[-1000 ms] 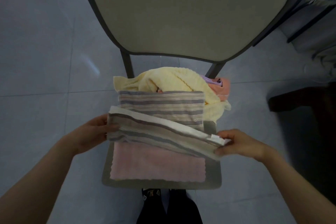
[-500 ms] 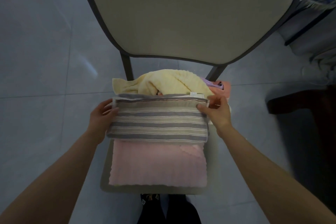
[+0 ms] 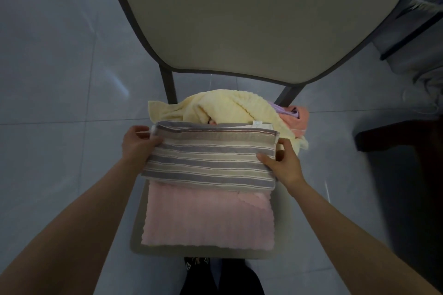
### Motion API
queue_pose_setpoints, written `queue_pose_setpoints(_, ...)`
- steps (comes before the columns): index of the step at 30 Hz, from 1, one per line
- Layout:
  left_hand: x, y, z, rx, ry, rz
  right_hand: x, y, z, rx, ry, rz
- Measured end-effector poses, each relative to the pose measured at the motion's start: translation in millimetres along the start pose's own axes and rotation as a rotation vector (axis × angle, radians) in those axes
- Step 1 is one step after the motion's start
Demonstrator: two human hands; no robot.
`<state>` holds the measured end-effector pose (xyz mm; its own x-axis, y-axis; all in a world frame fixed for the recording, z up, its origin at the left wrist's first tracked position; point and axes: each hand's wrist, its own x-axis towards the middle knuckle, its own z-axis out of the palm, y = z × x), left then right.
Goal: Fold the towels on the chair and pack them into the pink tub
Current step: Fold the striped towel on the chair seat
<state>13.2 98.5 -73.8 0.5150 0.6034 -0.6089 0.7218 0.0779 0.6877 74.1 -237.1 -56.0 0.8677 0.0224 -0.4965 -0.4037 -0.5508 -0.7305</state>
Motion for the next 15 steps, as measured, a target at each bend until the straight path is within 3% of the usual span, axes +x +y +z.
queue_pose_setpoints(4, -10.6, 5.3, -5.1, -0.189, -0.092, 0.16, 2.5, 1.8, 1.8, -0.025, 0.039, -0.068)
queue_pose_setpoints(7, -1.5, 2.3, -4.9, -0.279, -0.049, 0.171, 4.9, 5.4, 3.5, 0.037, 0.02, -0.063)
queue_pose_setpoints(15, 23.6, -9.6, 16.8, -0.102, -0.091, 0.102, 7.9, 14.1, 9.2, 0.028, 0.031, -0.12)
